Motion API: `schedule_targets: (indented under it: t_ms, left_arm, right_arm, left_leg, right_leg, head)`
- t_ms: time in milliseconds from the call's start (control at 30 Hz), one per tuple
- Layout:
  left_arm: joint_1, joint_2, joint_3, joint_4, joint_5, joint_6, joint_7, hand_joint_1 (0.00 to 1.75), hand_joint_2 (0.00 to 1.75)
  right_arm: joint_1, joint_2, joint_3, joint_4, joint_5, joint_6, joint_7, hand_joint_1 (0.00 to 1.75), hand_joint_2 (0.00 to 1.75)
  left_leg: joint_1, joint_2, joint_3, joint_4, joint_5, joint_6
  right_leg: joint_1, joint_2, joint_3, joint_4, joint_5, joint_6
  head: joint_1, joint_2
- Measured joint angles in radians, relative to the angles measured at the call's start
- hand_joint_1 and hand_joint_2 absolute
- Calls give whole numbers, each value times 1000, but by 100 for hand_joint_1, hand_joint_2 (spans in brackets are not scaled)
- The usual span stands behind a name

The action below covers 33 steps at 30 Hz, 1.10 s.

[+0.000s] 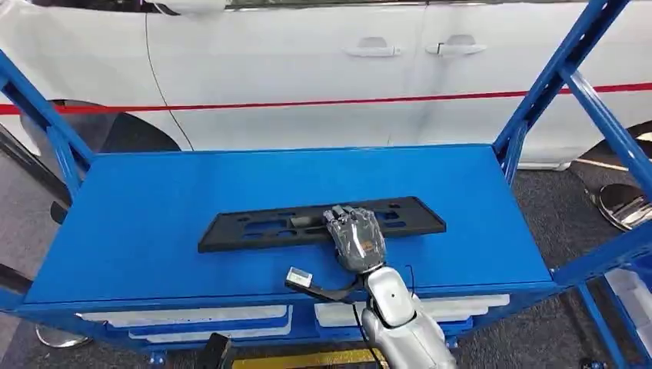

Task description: Take the parts from the cabinet and place them on the table.

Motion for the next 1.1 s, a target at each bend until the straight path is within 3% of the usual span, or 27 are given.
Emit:
schedule_targets:
  t_ms: [33,67,100,167,200,233,300,367,400,433,500,533,567,600,633,700,767,833,867,900,933,967,1033,1067,1100]
  left_arm:
    - [0,1,0,0,3,1,1,0,0]
    - [1,1,0,0,4,2,2,0,0]
    - [1,1,1,0,6,2,2,0,0]
    - [-1,1,1,0,11,3,2,0,0]
    - [-1,0,1,0,13,5,1,0,0]
    - [-1,0,2,0,13,11,1,0,0]
    - [0,1,2,0,16,33,2,0,0]
    - [0,0,3,0,24,53,2,0,0]
    - [0,0,5,0,29,60,2,0,0]
    - [-1,0,6,0,31,64,1,0,0]
    - [-1,0,8,0,31,75,1,0,0]
    - [0,0,10,0,33,84,2,0,0]
    - [2,0,11,0,32,106,9,0,0]
    - [4,0,11,0,25,143,10,0,0]
    - [4,-1,11,0,19,176,5,0,0]
    - [0,-2,11,0,12,203,1,0,0]
    - [-4,-2,11,0,12,179,-16,0,0]
    - [-5,-1,11,0,13,161,-16,0,0]
    - [-3,-1,11,0,13,157,-16,0,175]
    - [-2,-2,11,0,15,150,-16,0,175]
    - [-3,-2,11,0,21,140,-17,0,175]
    - [-5,-1,11,0,28,124,-20,0,175]
    - [-5,0,11,0,31,102,-22,0,175]
    - [-4,1,11,0,31,93,-21,0,175]
    - [-4,1,11,0,32,82,-21,0,175]
  right_arm:
    - [0,-1,0,1,0,0,-2,175,175]
    - [0,-1,0,2,0,0,-5,175,175]
    - [-1,-1,0,2,0,0,-8,175,175]
    - [-7,-1,0,2,0,0,-9,175,175]
    - [-9,-1,0,-1,-3,0,-13,175,175]
    - [-13,-1,0,-3,-7,0,-22,175,175]
    - [-12,0,-2,-33,-39,0,-65,175,175]
    - [-18,7,-10,-82,-77,0,-121,175,175]
    - [-28,15,-13,-108,-85,0,-137,175,175]
    - [-39,22,-13,-127,-90,0,-140,175,175]
    - [-47,30,-13,-155,-109,0,-150,175,175]
    - [-45,31,-13,-174,-125,0,-164,175,175]
    - [-44,31,-12,-200,-144,0,-184,175,175]
    - [-45,34,-5,-224,-155,0,-196,175,175]
    - [-47,37,6,-247,-161,0,-198,175,175]
    - [-51,41,42,-288,-167,1,-193,175,175]
    - [-56,40,84,-318,-182,1,-167,175,175]
    - [-60,37,126,-338,-204,1,-141,175,175]
    - [-65,35,143,-344,-206,1,-136,175,175]
    - [-71,32,161,-353,-216,1,-134,175,175]
    - [-79,29,172,-357,-229,1,-130,175,175]
    - [-92,25,188,-357,-247,2,-124,175,175]
    - [-108,14,213,-357,-275,16,-114,175,175]
    - [-114,9,223,-357,-282,25,-111,175,175]
    - [-119,6,235,-357,-291,34,-104,175,175]
  left_leg:
    - [0,0,-1,1,0,0]
    - [0,0,-1,1,0,0]
    - [0,-1,0,3,-1,0]
    - [0,-3,3,7,-5,-4]
    - [0,-4,1,11,-9,-8]
    - [-9,-5,-5,18,-12,-14]
    - [-8,-5,-10,17,-9,-23]
    - [-6,-4,-9,15,-9,-34]
    - [-2,-3,-15,30,-25,-39]
    - [-2,-3,-32,67,-51,-44]
    - [-1,-3,-103,224,-129,-52]
    - [-1,-3,-140,299,-154,-55]
    - [-1,-3,-159,334,-155,-56]
    - [-1,-3,-151,315,-131,-55]
    - [-1,-3,-124,256,-91,-53]
    - [-1,-3,-38,74,1,-43]
    - [-9,-4,-13,16,-9,-33]
    - [-11,-5,-18,21,-8,-28]
    - [-10,-5,-18,16,-5,-24]
    - [1,-2,-12,6,2,-14]
    - [0,-3,-11,3,4,-10]
    - [0,-1,-12,4,4,-3]
    - [-1,0,-12,5,3,-2]
    - [-1,0,-12,6,3,-2]
    - [0,-1,-12,8,1,-1]
  right_leg:
    - [-1,0,-31,62,-17,2]
    - [-3,0,-40,80,-10,2]
    - [-5,-1,-27,50,21,2]
    - [-7,-3,53,-113,112,-3]
    - [-6,-4,90,-195,137,-7]
    - [0,-3,98,-213,122,-10]
    - [1,0,90,-213,123,-12]
    - [-1,1,90,-218,128,-26]
    - [-5,0,94,-224,131,-33]
    - [-6,0,94,-225,132,-40]
    - [-3,-3,94,-225,130,-44]
    - [-2,-4,93,-224,130,-45]
    - [-1,-4,93,-223,129,-46]
    - [-1,-4,94,-222,128,-46]
    - [-1,-2,95,-221,127,-46]
    - [-1,2,100,-220,123,-42]
    - [5,2,94,-216,123,-34]
    - [3,0,93,-220,126,-26]
    - [4,0,94,-221,127,-21]
    - [3,0,90,-211,115,-15]
    - [4,0,79,-185,95,-10]
    - [3,0,49,-120,56,-6]
    - [0,0,-27,38,-9,0]
    - [-1,-1,-51,84,-15,2]
    - [-4,-1,-52,80,4,4]
  head:
    - [0,0]
    - [0,0]
    - [0,0]
    - [0,0]
    - [1,0]
    - [0,0]
    - [0,0]
    - [0,0]
    - [0,0]
    - [-1,0]
    - [0,0]
    - [0,0]
    - [0,0]
    - [0,0]
    - [0,0]
    - [0,0]
    - [0,0]
    - [0,0]
    - [0,0]
    - [0,0]
    - [1,0]
    - [0,0]
    - [0,0]
    - [0,0]
    - [0,0]
